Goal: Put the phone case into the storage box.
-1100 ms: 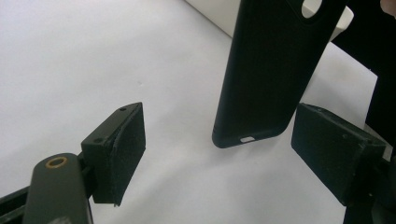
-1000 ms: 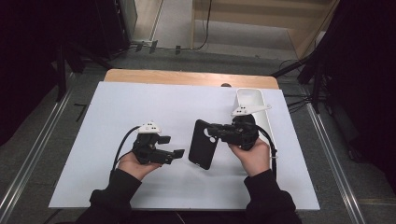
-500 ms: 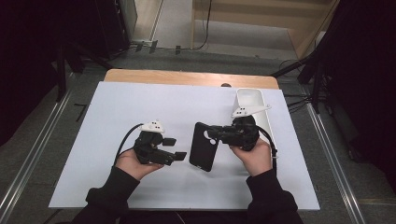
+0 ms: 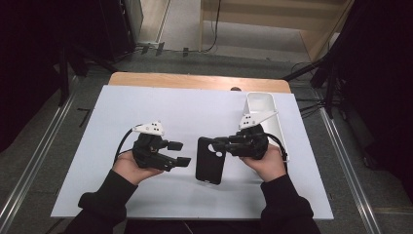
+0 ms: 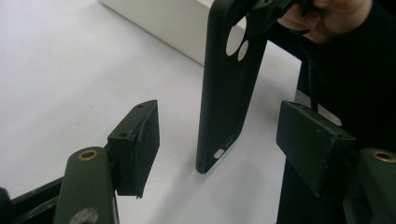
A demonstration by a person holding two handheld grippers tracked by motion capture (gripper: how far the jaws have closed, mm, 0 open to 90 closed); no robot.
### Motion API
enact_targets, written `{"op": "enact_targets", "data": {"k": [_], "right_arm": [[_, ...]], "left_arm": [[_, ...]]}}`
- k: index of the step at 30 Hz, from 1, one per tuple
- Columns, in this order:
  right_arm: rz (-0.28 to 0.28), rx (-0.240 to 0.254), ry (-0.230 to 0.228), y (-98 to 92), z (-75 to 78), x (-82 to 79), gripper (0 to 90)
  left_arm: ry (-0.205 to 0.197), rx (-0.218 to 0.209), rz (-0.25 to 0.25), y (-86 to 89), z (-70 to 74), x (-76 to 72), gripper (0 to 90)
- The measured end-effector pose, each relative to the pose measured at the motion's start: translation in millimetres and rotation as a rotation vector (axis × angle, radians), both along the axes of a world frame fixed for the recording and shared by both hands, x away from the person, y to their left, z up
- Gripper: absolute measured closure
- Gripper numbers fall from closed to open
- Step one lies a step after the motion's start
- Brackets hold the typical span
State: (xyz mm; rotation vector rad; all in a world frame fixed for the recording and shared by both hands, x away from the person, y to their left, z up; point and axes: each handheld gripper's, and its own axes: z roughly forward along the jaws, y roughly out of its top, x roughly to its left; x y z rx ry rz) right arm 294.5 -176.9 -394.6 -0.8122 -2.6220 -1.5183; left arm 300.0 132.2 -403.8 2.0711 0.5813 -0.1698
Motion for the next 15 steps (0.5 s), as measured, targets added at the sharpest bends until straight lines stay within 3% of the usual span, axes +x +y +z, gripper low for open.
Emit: {"op": "enact_targets", "data": {"k": [1, 6, 9, 15], "right_arm": [[0.014, 0.000, -0.004, 0.6, -0.2, 0.1, 74.4], [0.080, 0.005, -0.009, 3.6, -0.7, 1.8, 74.3], [0.149, 0.002, -0.028, 8.0, 0.1, 2.9, 74.4], [0.205, 0.005, -0.044, 13.0, 2.1, 1.9, 74.4]], "left_arm": [[-0.001, -0.008, -0.024, 0.8, 2.0, 0.8, 30.2], [-0.003, -0.010, -0.051, -0.1, 5.6, 3.1, 30.2], [-0.018, -0.008, -0.102, -2.8, 8.5, 2.8, 30.2], [-0.036, -0.011, -0.137, -6.3, 11.3, 1.9, 31.7]]}}
